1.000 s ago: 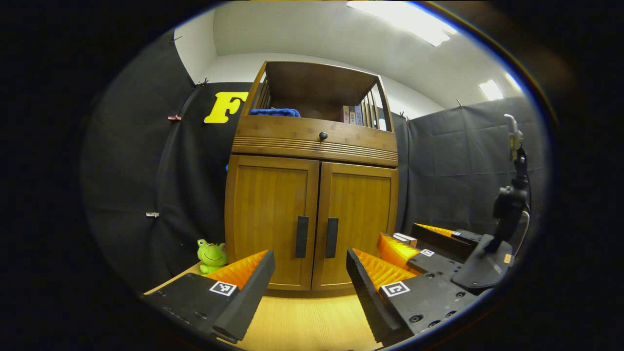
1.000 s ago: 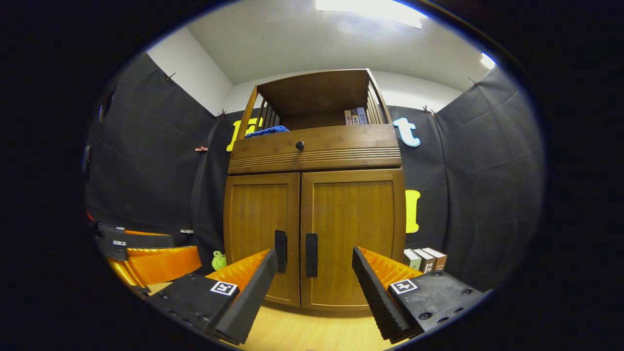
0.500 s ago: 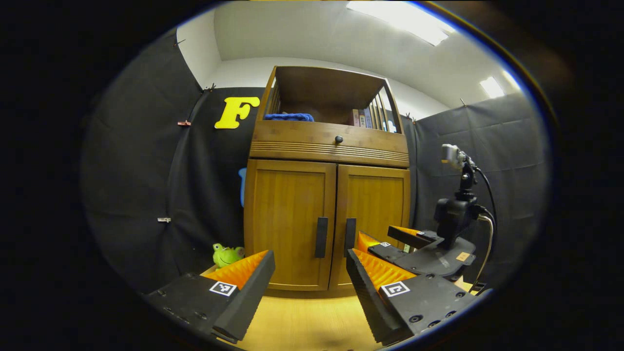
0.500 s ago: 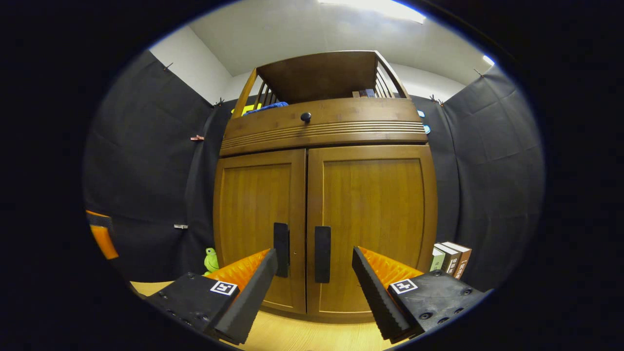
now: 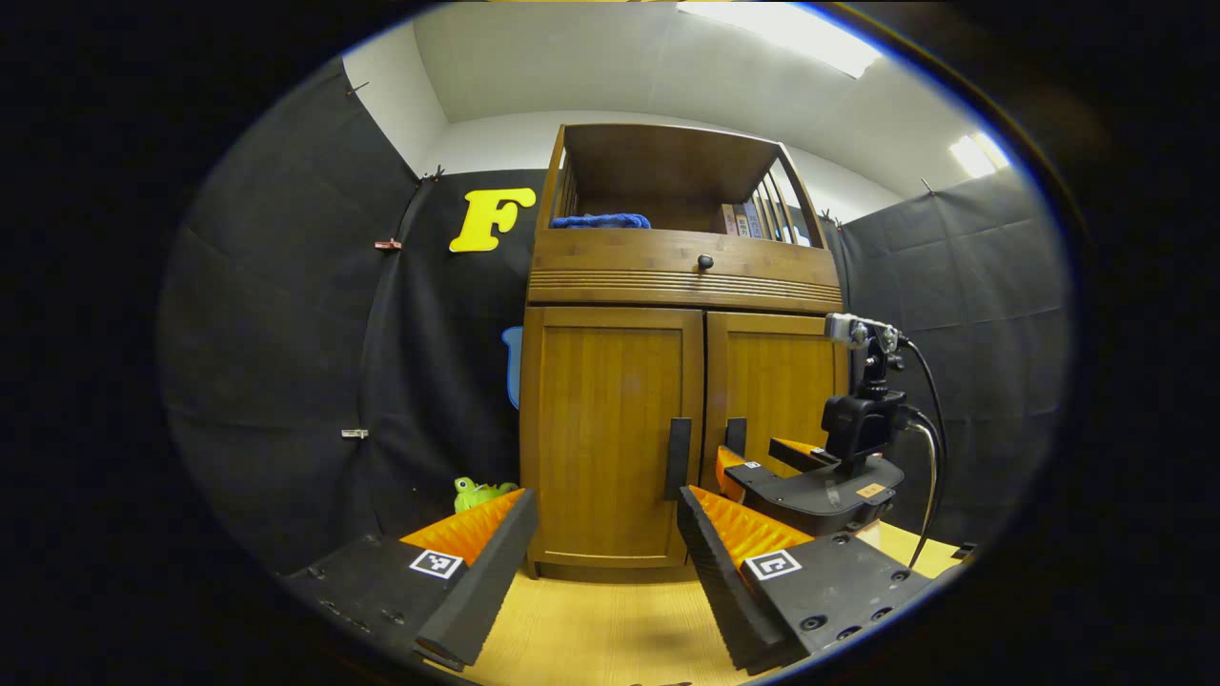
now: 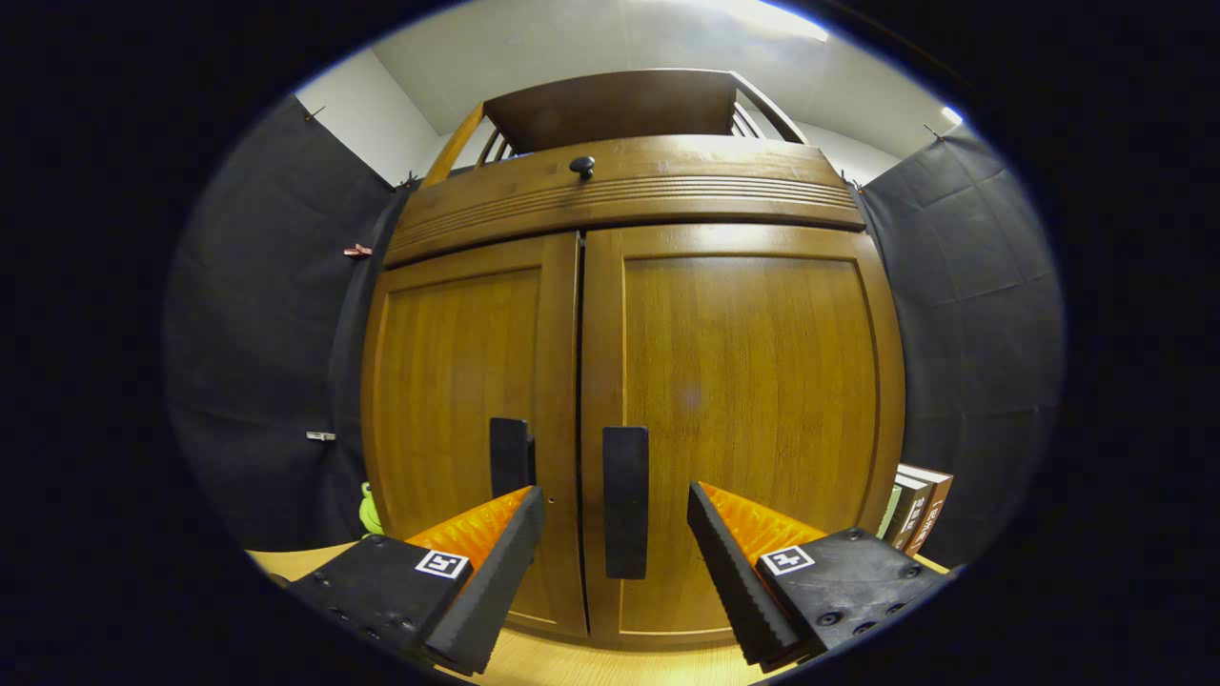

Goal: Open the right door of the double-door shoe cabinet with the right hand, and open the left door with the left hand.

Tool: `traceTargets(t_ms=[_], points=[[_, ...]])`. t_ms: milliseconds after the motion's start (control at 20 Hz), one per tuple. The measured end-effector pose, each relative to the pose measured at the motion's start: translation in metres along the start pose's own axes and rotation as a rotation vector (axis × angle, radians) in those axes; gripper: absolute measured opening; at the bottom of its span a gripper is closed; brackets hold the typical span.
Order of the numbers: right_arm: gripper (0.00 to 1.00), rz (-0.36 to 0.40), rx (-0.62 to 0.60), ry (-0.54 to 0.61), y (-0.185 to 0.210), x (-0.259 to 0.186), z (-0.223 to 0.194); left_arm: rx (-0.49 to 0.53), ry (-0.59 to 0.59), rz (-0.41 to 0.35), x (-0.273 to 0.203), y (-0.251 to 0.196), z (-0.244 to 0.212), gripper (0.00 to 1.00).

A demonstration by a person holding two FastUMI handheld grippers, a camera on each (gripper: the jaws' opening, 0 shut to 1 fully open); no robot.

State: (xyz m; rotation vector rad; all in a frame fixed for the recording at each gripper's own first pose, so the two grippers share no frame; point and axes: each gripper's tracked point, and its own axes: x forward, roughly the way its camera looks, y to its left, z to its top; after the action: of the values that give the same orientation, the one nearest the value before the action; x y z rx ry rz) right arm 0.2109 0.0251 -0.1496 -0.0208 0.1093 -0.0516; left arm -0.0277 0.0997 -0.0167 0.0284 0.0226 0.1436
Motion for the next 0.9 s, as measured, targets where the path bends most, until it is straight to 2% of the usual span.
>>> traceTargets(t_ms=[150,200,250,300,350,450,650,700,750,800,850,900], points=[[0.96,-0.017,-0.022,-0.007,-0.001,0.016,-0.005,-0.009,-0.003,0.016,0.003,0.007,0.001,0.87],[0.84,-0.019,-0.021,-0.010,-0.002,0.020,-0.007,-0.008,-0.004,0.026,0.004,0.011,0.001,0.87],[0.84,-0.030,-0.019,-0.008,-0.003,0.022,-0.008,-0.007,-0.004,0.035,0.005,0.014,0.001,0.92],[0.81,-0.030,-0.015,-0.007,-0.003,0.027,-0.010,-0.007,-0.003,0.044,0.005,0.016,0.001,0.87],[0.78,-0.036,-0.015,-0.004,-0.003,0.031,-0.012,-0.009,-0.003,0.051,0.004,0.017,0.001,0.92],[0.72,-0.045,-0.027,0.003,-0.005,0.039,-0.017,-0.012,-0.003,0.064,0.003,0.020,0.001,0.92],[0.38,-0.061,-0.033,0.011,-0.003,0.046,-0.024,-0.018,-0.006,0.079,0.005,0.031,0.000,0.92],[0.38,-0.067,-0.038,0.013,-0.005,0.047,-0.023,-0.019,-0.004,0.082,0.003,0.032,-0.001,0.92],[0.33,-0.067,-0.045,0.018,-0.003,0.047,-0.023,-0.020,-0.003,0.086,0.003,0.033,-0.001,0.87],[0.28,-0.065,-0.039,0.029,-0.003,0.046,-0.024,-0.020,-0.002,0.090,0.003,0.033,-0.001,0.87],[0.18,-0.057,-0.039,0.031,-0.002,0.044,-0.023,-0.020,-0.002,0.093,0.002,0.033,-0.002,0.87],[0.18,-0.048,-0.039,0.034,-0.003,0.043,-0.022,-0.021,-0.003,0.095,0.002,0.033,-0.002,0.87]])
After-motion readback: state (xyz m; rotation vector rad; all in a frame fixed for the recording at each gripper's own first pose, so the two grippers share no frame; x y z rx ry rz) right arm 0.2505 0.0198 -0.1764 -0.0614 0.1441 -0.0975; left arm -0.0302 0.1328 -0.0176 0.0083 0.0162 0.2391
